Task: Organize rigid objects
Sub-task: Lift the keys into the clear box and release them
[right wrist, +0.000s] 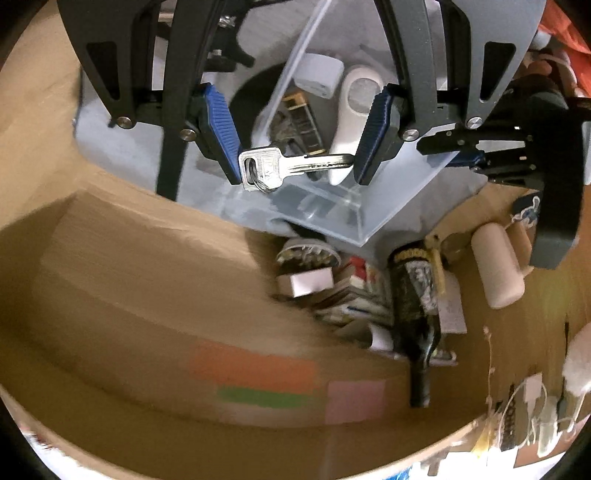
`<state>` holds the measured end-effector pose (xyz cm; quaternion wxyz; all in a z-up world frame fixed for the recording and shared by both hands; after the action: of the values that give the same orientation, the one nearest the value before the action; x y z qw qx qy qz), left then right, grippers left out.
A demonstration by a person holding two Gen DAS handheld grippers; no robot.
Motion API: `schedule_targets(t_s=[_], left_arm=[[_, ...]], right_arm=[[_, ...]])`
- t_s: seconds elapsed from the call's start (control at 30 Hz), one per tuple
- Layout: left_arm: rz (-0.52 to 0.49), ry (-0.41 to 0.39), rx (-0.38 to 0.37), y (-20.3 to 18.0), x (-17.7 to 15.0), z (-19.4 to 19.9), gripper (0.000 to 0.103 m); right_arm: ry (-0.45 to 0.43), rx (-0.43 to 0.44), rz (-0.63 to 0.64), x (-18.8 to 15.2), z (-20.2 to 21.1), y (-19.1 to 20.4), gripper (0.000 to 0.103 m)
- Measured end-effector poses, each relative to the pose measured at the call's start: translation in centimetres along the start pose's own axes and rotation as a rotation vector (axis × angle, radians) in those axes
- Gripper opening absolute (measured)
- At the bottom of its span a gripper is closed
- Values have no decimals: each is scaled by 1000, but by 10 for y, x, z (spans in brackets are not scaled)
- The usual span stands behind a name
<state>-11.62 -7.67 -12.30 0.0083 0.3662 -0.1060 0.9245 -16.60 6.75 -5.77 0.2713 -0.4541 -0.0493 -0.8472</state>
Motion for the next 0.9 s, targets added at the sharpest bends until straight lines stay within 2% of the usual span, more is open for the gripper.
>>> schedule_targets(t_s=[0.23, 0.53, 0.7, 0.83, 0.9], left_arm=[[3, 0, -1, -1, 0, 0, 16], [3, -1, -1, -1, 0, 0, 16], [2, 0, -2, -1, 0, 0, 16], [1, 0, -2, 0, 0, 0, 16], [3, 0, -3, 0, 0, 0, 16]], right_arm=[[104, 25, 36, -12, -35, 12, 57], [193, 38, 56, -24, -56, 20, 58], [201, 43, 53, -25, -53, 19, 59], [175, 32, 55, -22, -44, 17, 60], [160, 24, 51, -20, -39, 14, 64]])
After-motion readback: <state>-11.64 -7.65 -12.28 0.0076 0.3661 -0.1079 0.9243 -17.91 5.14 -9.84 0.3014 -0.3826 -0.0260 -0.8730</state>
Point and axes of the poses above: each gripper's, at about its wrist camera, not at the fingertips, and z roughly against the way its jaws point, y to its left, x to its top, the point moved 4 cm from there along -z, roughly the way its jaws point, and after that the axes turned 5 degrees about -x, right-handed, at the moved point
